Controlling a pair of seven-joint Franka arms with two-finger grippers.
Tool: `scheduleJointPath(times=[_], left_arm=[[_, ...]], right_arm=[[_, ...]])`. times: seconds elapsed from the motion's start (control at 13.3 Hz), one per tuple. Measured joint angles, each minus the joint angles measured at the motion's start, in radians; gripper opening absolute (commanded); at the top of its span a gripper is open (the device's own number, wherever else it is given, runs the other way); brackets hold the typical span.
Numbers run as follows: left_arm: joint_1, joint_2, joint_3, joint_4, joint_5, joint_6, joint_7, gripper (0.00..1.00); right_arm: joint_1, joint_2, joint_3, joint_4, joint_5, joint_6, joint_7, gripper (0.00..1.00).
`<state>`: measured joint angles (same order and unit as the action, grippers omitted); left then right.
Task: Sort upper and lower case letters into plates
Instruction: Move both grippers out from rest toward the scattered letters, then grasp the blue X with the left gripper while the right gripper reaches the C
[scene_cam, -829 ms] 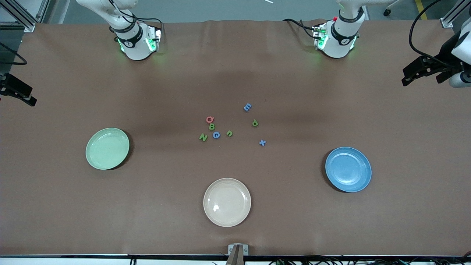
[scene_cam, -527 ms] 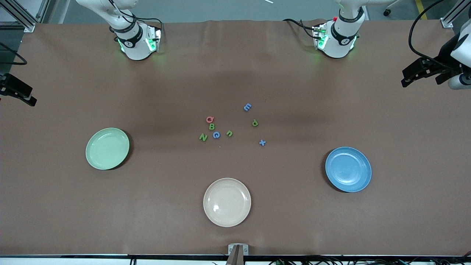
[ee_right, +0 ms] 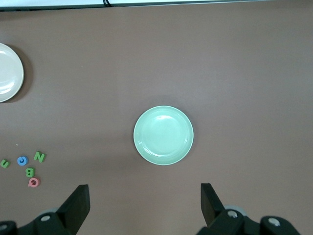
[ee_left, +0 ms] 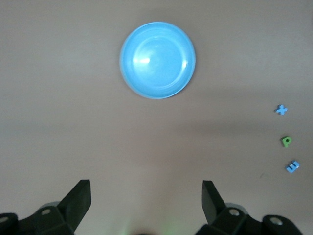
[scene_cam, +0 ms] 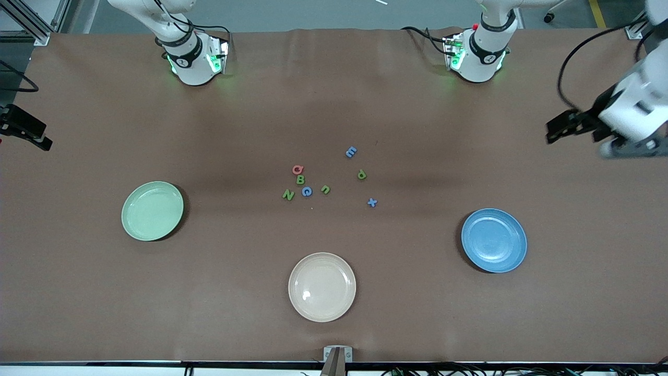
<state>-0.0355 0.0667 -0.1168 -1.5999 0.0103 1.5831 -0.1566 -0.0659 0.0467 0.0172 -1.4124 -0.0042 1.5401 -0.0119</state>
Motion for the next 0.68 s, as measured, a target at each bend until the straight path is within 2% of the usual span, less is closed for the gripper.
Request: scheduleJointPath(times=[0.23, 0.68], left_arm=[[-0.107, 0.137, -0.029, -0.015, 0.0, 0.142, -0.216, 1.0], [-0.295, 0.415, -0.033, -0.022, 0.002, 0.504, -0.657, 0.99]], right_arm=[[0.047, 0.035, 0.01, -0.005, 0.009, 0.004, 0.001, 1.0], [0.29, 0.21, 0.016, -0.019, -0.008, 0.154, 0.192, 1.0]])
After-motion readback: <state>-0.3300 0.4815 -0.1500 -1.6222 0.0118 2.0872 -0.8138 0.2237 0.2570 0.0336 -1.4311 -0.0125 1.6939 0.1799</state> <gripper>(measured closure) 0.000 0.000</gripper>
